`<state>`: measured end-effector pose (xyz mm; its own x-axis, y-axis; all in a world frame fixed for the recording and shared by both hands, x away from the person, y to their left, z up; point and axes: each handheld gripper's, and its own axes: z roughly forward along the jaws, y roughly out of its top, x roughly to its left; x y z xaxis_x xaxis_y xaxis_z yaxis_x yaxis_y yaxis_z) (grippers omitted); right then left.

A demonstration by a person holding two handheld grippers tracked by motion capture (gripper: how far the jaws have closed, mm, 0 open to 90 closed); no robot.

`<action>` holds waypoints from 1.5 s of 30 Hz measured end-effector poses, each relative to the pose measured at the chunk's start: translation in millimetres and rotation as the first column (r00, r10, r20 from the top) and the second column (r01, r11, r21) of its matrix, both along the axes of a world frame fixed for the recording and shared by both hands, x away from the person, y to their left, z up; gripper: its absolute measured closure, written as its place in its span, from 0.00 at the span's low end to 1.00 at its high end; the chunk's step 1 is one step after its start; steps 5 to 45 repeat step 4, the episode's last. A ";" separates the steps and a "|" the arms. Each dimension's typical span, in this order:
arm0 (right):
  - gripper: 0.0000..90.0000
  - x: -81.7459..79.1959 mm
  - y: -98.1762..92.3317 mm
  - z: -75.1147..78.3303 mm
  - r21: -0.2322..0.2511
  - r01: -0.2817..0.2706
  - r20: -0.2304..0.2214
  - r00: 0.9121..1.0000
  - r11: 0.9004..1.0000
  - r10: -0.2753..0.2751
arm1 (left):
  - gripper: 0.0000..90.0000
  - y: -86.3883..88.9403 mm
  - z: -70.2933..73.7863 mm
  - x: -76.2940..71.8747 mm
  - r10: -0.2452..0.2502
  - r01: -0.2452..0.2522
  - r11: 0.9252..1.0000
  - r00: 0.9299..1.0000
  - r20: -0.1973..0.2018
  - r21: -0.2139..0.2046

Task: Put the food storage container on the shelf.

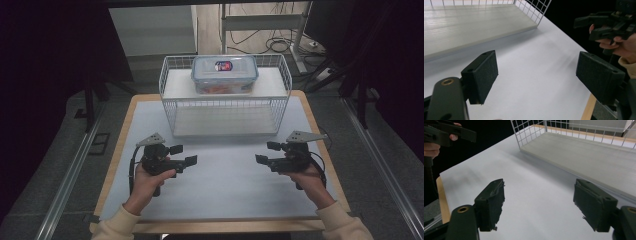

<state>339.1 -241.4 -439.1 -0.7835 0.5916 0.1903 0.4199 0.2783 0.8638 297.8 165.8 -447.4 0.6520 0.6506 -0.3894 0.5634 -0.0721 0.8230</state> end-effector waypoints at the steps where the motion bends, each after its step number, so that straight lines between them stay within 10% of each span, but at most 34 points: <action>1: 0.25 -0.7 -0.2 -0.4 -0.002 0.004 0.008 1.000 1.000 -0.004 | 0.19 -0.3 -0.7 -0.5 0.002 -0.002 1.000 1.000 -0.002 0.001; 45: 0.24 -3.0 -2.9 -5.1 0.001 0.007 0.017 1.000 1.000 -0.007 | 0.19 -0.8 -5.4 -1.3 0.005 -0.005 1.000 1.000 -0.010 0.010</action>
